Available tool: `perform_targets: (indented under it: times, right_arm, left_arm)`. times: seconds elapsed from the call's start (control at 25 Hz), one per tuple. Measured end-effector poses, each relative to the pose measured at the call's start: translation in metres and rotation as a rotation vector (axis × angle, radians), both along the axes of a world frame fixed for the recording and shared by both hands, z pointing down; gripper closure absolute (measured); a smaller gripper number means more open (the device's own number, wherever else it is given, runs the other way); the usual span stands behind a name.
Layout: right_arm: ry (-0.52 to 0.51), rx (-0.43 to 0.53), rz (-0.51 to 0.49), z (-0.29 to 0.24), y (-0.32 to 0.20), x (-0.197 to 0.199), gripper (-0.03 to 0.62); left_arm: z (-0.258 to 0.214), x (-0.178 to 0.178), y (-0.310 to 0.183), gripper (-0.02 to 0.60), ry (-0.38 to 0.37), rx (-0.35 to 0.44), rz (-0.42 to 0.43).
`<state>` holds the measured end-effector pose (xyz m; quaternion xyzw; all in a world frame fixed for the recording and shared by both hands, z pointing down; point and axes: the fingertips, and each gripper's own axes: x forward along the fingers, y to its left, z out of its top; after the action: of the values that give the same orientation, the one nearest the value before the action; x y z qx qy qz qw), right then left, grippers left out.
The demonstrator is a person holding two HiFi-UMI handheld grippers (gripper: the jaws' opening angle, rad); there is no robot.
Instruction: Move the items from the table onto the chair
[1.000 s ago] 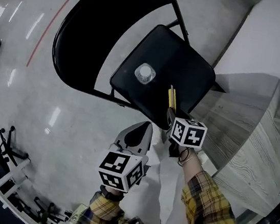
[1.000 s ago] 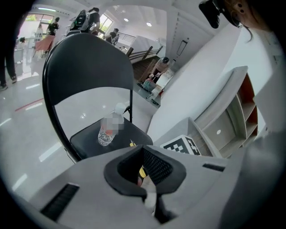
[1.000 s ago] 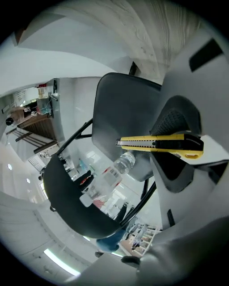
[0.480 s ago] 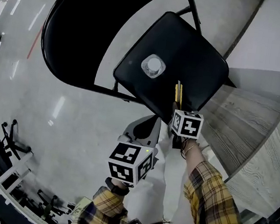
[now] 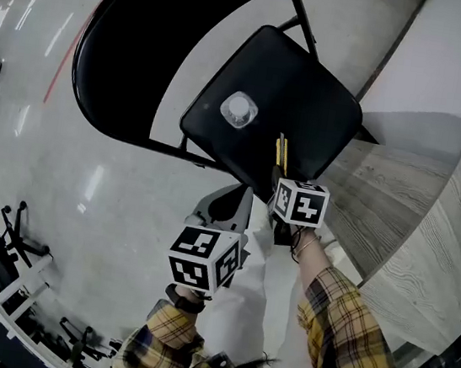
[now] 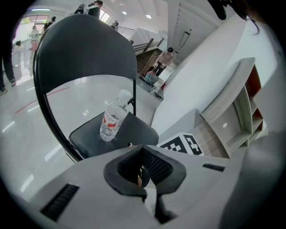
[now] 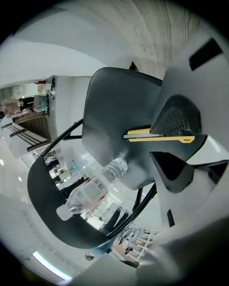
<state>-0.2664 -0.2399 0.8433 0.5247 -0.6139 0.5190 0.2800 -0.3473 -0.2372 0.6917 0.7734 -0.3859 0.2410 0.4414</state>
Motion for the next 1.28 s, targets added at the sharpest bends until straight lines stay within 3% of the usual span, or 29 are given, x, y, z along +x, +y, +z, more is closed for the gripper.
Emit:
perform_targets:
  times: [0.28,0.48,0.68,0.92,1.08,1.28]
  right_arm:
    - [-0.131,0.115,-0.012,-0.097,0.0,-0.021,0.467]
    - [-0.214,0.172,-0.125,-0.184,0.046,-0.04,0.467]
    - [-0.309,0.227,-0.165,-0.266,0.091,-0.029,0.467]
    - [-0.392,0.353,-0.084,-0.365,0.135,0.04,0.467]
    - [-0.391,0.459,-0.023,-0.426,0.18,0.12,0.467]
    - [-0.314,0.603,-0.008,-0.48,0.246,0.226,0.467]
  left_arm:
    - [-0.053,0.0,0.001,0.577,0.011,0.053,-0.043]
    - [-0.115,0.0,0.023,0.577,0.009,0.097,-0.087]
    - [-0.18,0.043,0.026,0.577,0.066,0.16,-0.08]
    - [-0.272,0.125,0.047,0.577,0.161,0.272,-0.021]
    - [-0.327,0.201,0.09,0.577,0.22,0.329,0.051]
    - [-0.374,0.313,0.159,0.577,0.28,0.394,0.182]
